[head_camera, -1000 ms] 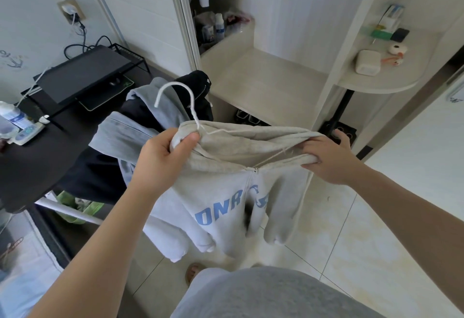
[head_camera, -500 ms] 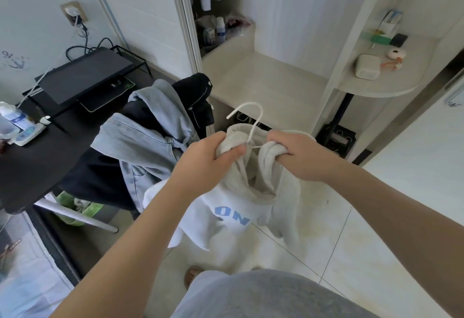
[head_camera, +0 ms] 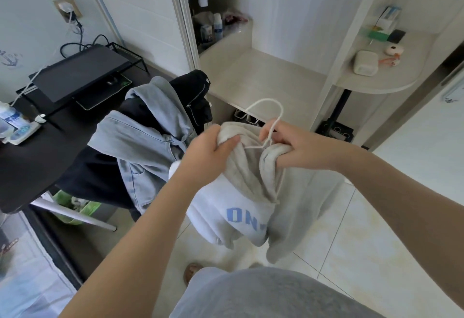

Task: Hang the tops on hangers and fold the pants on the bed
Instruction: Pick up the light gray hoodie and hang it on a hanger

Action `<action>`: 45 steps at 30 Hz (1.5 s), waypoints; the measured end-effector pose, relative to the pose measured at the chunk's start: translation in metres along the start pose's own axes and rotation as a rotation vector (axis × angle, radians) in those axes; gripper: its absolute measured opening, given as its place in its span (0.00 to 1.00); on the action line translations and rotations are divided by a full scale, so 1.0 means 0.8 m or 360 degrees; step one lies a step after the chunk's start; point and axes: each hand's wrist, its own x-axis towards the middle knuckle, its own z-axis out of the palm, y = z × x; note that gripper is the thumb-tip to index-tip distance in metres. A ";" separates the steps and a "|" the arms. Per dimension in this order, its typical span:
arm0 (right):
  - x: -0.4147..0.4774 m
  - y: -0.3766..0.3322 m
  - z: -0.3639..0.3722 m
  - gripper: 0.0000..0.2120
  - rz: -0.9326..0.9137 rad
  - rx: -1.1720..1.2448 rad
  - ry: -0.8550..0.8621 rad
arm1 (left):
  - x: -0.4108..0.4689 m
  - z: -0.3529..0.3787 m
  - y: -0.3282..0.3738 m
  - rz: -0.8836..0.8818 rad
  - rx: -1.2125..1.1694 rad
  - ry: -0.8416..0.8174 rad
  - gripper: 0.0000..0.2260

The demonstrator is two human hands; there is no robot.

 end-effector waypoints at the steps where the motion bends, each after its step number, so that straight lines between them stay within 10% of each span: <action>1: -0.003 0.003 -0.006 0.18 0.0020 0.0054 -0.0032 | 0.003 -0.005 -0.006 -0.0037 0.0097 0.0125 0.17; 13: 0.015 0.041 0.022 0.18 0.0301 -0.0708 0.0279 | -0.010 -0.024 -0.003 0.0094 -0.0443 0.0573 0.08; 19: 0.021 0.012 0.021 0.15 -0.0034 -0.0190 0.0765 | -0.014 -0.019 0.020 0.0152 -0.0290 0.0028 0.13; 23: 0.019 0.009 0.018 0.17 -0.0066 0.0101 0.0663 | -0.016 -0.022 0.018 0.0274 -0.0398 0.0040 0.14; 28: 0.012 0.009 0.006 0.17 -0.0150 0.0128 0.0563 | -0.001 -0.038 -0.027 0.0543 0.0545 0.0198 0.15; 34: 0.004 0.015 -0.017 0.17 -0.0137 0.0143 0.0451 | 0.006 -0.053 -0.072 0.0388 0.0289 0.0010 0.02; 37: -0.003 0.020 -0.027 0.18 -0.0147 0.0173 0.0443 | 0.001 -0.043 -0.088 0.0144 0.0337 -0.0114 0.13; 45: -0.019 0.020 -0.044 0.20 0.0011 -0.0065 0.0318 | -0.019 -0.049 -0.077 0.0390 0.0104 0.0262 0.05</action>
